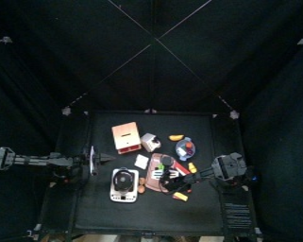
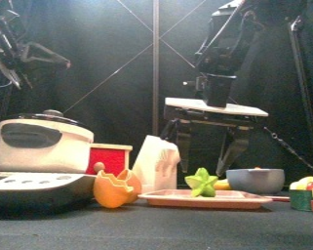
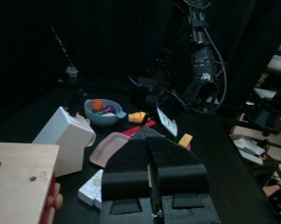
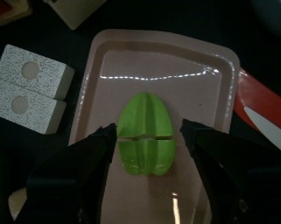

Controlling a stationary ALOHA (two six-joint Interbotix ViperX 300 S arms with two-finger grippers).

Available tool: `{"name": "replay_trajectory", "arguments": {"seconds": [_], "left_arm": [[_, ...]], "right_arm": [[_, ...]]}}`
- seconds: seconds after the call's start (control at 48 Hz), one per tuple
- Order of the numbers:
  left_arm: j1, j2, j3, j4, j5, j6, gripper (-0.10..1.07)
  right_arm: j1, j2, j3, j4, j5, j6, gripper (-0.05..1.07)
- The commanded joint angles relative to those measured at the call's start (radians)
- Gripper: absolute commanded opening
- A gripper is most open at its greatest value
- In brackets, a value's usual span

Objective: Grab knife

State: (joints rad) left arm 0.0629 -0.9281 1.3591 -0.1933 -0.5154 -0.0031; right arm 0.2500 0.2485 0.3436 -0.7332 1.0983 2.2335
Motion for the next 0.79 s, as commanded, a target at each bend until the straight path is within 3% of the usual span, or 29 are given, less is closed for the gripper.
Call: {"name": "replay_trajectory", "arguments": {"seconds": [0.0, 0.167, 0.375, 0.521, 0.771], "left_arm": [[0.0, 0.002, -0.012, -0.002, -0.008, 0.0, 0.08], [-0.009, 0.005, -0.018, -0.002, 0.006, -0.002, 0.09], [-0.02, 0.021, -0.032, 0.0, 0.058, 0.0, 0.09], [-0.017, 0.049, -0.046, 0.0, 0.058, 0.005, 0.09], [-0.009, 0.084, -0.063, 0.0, 0.058, 0.003, 0.09]], "right_arm": [[0.026, -0.078, -0.002, -0.011, 0.049, 0.002, 0.92], [0.103, -0.183, 0.063, -0.023, 0.121, -0.005, 0.92], [0.227, -0.345, 0.239, 0.006, 0.117, -0.014, 0.91], [0.302, -0.469, 0.39, 0.074, 0.057, -0.014, 0.91], [0.341, -0.609, 0.618, 0.164, -0.097, -0.028, 0.9]]}}
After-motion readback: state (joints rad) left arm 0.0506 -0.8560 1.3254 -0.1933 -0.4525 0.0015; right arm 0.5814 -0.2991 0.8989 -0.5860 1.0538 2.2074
